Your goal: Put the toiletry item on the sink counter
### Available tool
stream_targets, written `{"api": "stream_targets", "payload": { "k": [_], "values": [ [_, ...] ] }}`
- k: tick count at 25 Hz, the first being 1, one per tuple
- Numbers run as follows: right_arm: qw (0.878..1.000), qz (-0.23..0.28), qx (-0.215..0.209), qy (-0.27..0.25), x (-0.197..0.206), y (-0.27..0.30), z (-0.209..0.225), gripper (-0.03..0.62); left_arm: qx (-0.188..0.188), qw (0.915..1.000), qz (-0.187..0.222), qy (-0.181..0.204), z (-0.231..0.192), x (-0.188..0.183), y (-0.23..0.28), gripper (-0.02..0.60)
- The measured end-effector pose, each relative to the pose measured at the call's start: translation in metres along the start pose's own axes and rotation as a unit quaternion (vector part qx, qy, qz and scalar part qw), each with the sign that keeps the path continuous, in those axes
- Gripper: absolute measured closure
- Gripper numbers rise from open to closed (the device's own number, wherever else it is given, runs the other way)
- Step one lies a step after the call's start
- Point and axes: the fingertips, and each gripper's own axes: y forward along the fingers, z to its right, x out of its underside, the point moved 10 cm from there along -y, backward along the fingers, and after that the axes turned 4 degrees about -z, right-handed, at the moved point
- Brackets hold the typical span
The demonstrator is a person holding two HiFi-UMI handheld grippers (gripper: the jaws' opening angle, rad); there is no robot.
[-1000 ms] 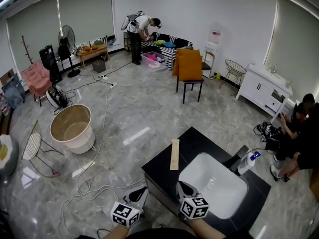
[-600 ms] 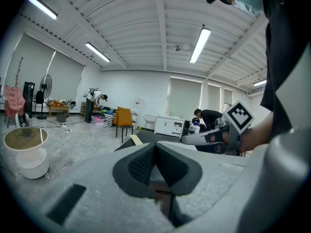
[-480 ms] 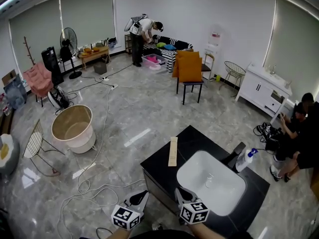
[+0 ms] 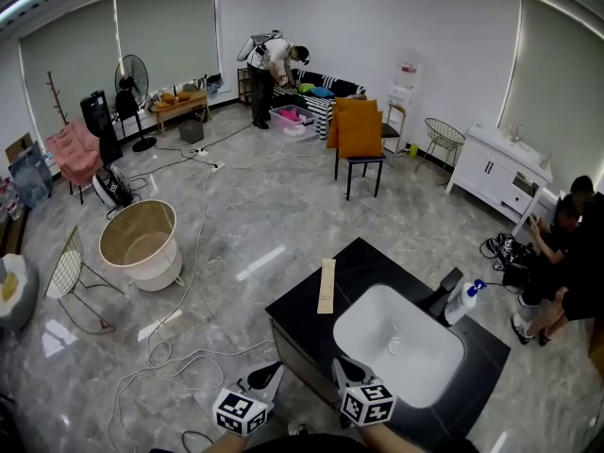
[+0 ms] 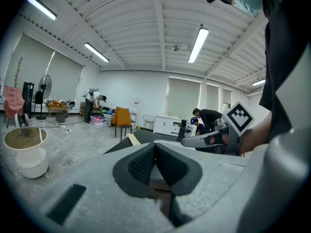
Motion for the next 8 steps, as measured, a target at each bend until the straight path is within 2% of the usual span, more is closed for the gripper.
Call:
{"api": "stream_targets", "payload": {
  "k": [8],
  "values": [
    [1.0, -0.001, 0.01, -0.003, -0.0042, 0.0047, -0.0023, 0.597, 0.002, 1.0, -0.005, 0.0, -0.0067, -0.0023, 0.001, 0.581]
  ]
}}
